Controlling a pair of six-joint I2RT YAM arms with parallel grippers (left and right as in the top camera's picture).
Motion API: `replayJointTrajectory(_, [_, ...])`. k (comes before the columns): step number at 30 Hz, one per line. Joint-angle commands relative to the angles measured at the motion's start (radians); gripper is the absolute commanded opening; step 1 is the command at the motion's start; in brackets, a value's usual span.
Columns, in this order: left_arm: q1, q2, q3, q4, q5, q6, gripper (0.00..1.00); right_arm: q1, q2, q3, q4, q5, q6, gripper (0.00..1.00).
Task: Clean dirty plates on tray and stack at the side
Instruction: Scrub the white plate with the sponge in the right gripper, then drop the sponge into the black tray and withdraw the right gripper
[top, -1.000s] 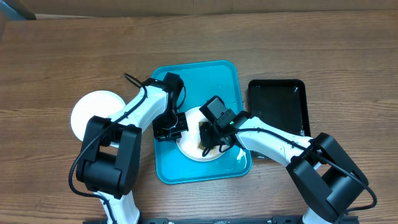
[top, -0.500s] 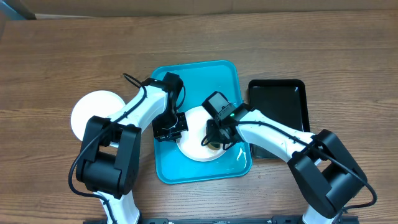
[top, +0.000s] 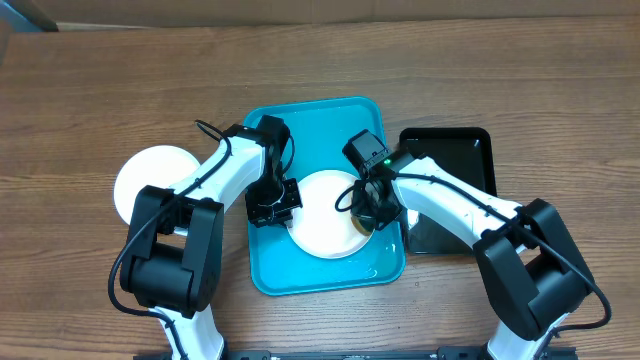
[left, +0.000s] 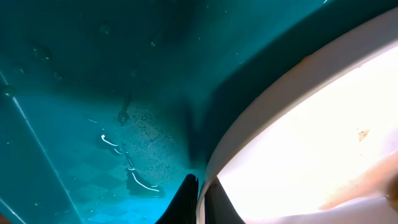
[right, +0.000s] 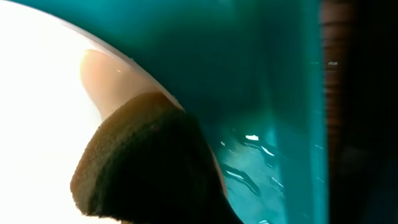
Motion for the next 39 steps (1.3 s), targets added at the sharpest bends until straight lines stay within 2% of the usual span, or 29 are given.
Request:
replayJointTrajectory(1, [0.037, 0.027, -0.025, -0.020, -0.174, -0.010, 0.04, -0.058, -0.005, 0.044, -0.072, 0.222, -0.017, 0.04])
replayJointTrajectory(11, [0.039, 0.027, -0.025, -0.018, -0.177, -0.009, 0.04, -0.061, -0.048, 0.154, -0.175, 0.213, -0.071, 0.04])
replayJointTrajectory(16, [0.039, 0.027, -0.025, -0.003, -0.172, 0.021, 0.04, -0.093, -0.148, 0.199, -0.181, 0.109, -0.171, 0.04])
replayJointTrajectory(19, [0.039, 0.027, -0.014, -0.005, -0.172, 0.058, 0.04, -0.161, -0.256, 0.207, -0.210, 0.070, -0.194, 0.04])
replayJointTrajectory(24, [0.038, 0.013, 0.028, -0.023, -0.165, 0.113, 0.04, -0.294, -0.292, 0.201, -0.272, 0.066, -0.240, 0.04])
replayJointTrajectory(29, [0.029, -0.034, 0.070, -0.031, -0.166, 0.137, 0.04, -0.386, -0.272, 0.092, -0.218, 0.039, -0.286, 0.06])
replayJointTrajectory(32, [0.026, -0.058, 0.080, -0.031, -0.166, 0.138, 0.04, -0.415, -0.247, -0.045, -0.105, -0.043, -0.349, 0.09])
replayJointTrajectory(36, [0.024, -0.062, 0.080, -0.036, -0.165, 0.156, 0.04, -0.424, -0.233, -0.187, 0.035, -0.043, -0.346, 0.09])
replayJointTrajectory(37, [0.024, -0.062, 0.080, -0.036, -0.164, 0.156, 0.04, -0.425, -0.233, -0.207, 0.063, -0.043, -0.346, 0.11])
replayJointTrajectory(38, [0.023, -0.063, 0.081, -0.036, -0.159, 0.159, 0.04, -0.425, -0.233, -0.219, 0.080, -0.042, -0.347, 0.19])
replayJointTrajectory(39, [0.023, -0.063, 0.084, -0.036, -0.146, 0.172, 0.04, -0.425, -0.233, -0.223, 0.084, -0.043, -0.347, 0.34])
